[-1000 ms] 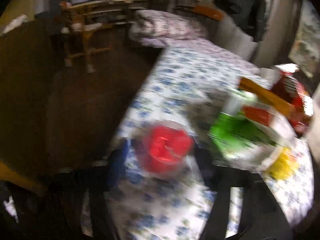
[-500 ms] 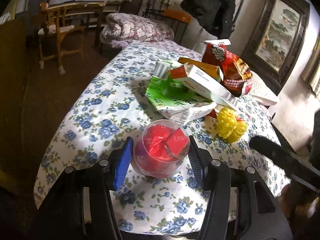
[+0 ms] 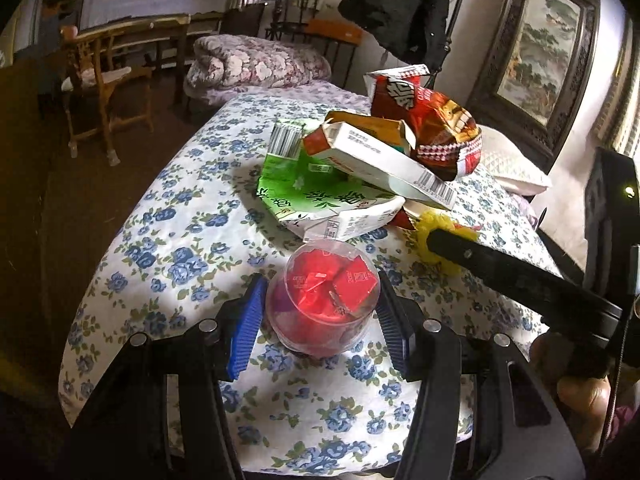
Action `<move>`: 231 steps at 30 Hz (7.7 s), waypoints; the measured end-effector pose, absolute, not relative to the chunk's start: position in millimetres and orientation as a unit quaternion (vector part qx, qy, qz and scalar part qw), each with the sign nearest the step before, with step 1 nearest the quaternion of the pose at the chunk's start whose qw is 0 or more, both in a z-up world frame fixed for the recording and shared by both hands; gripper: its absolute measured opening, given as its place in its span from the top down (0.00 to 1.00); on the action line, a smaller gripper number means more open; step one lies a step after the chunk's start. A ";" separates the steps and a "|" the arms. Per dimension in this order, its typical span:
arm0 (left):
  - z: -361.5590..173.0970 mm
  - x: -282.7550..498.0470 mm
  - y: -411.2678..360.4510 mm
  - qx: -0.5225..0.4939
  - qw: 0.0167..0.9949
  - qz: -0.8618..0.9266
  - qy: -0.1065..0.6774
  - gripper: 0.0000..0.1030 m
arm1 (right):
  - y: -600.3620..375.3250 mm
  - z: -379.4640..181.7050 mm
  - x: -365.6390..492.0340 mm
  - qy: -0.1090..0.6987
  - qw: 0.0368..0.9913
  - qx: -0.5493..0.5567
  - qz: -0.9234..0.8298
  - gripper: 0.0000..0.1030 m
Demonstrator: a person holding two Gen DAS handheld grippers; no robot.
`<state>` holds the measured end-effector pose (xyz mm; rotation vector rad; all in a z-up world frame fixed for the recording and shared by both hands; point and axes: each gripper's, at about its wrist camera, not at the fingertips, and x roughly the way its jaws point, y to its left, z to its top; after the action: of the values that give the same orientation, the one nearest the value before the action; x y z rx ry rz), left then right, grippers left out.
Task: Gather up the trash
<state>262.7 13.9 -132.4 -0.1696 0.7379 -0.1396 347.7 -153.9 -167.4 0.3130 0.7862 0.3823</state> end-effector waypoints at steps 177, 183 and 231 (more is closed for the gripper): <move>-99.8 270.6 9.2 -0.034 0.924 -0.021 0.380 0.07 | -240.4 -140.9 194.6 0.365 0.916 0.109 0.128 0.17; -87.5 314.1 10.7 -0.076 0.921 -0.035 0.380 0.07 | -252.4 -154.7 200.5 0.357 0.917 0.127 0.125 0.17; -129.8 234.8 71.0 -0.172 0.922 0.034 0.345 0.14 | -168.7 -147.8 231.9 0.341 0.908 0.111 0.218 0.18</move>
<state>234.8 71.0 -129.8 -0.3524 0.7075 0.0708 231.9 -168.7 -147.8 0.2291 0.7036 0.4493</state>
